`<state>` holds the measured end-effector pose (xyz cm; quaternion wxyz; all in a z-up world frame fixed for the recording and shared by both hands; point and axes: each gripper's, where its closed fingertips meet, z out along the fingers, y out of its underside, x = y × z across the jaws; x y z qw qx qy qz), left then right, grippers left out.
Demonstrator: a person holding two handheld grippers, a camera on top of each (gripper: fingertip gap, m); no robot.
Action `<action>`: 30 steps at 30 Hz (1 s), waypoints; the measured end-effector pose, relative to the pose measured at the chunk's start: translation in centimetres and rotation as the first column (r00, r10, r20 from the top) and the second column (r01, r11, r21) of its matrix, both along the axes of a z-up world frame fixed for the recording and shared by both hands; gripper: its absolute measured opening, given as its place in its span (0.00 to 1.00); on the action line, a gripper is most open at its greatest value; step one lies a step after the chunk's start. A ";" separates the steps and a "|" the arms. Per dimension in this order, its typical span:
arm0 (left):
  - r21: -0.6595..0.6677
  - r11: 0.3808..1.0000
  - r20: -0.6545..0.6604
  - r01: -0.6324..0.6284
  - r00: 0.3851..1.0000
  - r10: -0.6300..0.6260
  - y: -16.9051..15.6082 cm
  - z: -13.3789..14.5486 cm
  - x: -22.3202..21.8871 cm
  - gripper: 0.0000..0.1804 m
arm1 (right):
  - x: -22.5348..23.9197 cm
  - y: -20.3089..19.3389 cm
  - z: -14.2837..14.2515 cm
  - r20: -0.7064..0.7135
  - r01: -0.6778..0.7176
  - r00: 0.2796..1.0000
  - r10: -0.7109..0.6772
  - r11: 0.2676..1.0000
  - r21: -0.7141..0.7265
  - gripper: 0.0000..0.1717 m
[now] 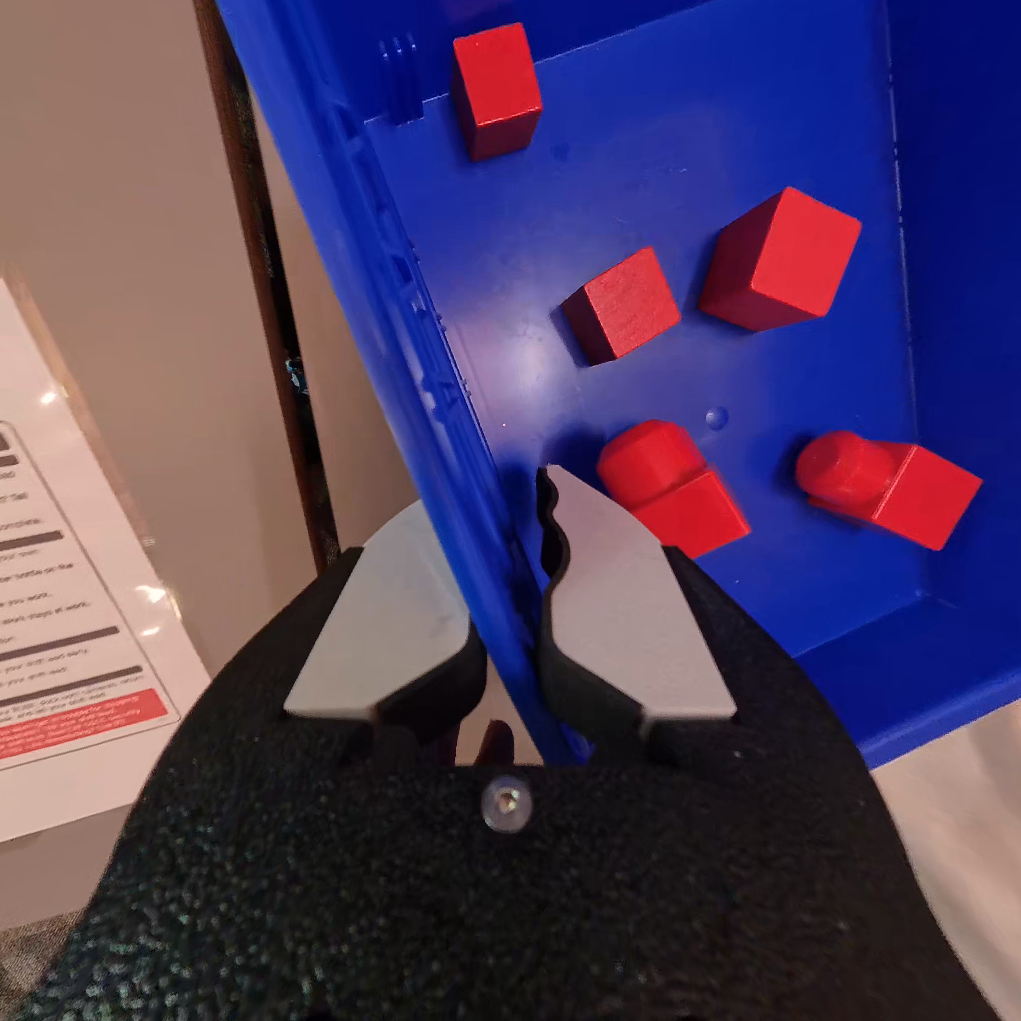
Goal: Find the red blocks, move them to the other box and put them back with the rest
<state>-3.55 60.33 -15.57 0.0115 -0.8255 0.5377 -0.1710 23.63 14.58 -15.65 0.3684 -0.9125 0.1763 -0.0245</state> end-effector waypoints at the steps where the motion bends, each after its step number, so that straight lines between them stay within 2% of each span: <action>1: 0.000 1.000 -0.003 0.006 1.000 -0.006 -0.3 -0.4 0.5 0.09 | 0.4 -1.3 0.0 -0.005 0.021 1.000 -0.021 1.000 0.010 0.16; 9: 0.051 0.999 0.014 0.009 1.000 -0.009 -2.0 -3.2 3.9 0.09 | 5.2 -14.6 -0.5 -0.063 0.202 0.978 -0.201 0.979 0.022 0.16; 13: 0.121 0.992 0.029 -0.019 0.999 0.016 -1.7 -3.9 5.7 0.09 | 9.4 -22.0 -0.7 -0.043 0.318 0.947 -0.318 0.948 -0.022 0.16; 19: 0.141 0.990 0.035 -0.010 0.999 0.005 -1.2 -5.6 8.7 0.09 | 16.4 -31.3 -1.9 -0.023 0.467 0.882 -0.470 0.880 -0.085 0.16; 24: 0.156 0.988 0.004 0.016 1.000 -0.017 -0.3 -7.3 10.9 0.09 | 21.5 -36.5 -2.9 -0.033 0.556 0.827 -0.561 0.826 -0.091 0.16; 30: 0.154 0.986 0.043 0.059 0.997 -0.067 0.3 -8.2 14.0 0.09 | 25.3 -39.1 -4.8 -0.101 0.592 0.796 -0.597 0.803 -0.076 0.16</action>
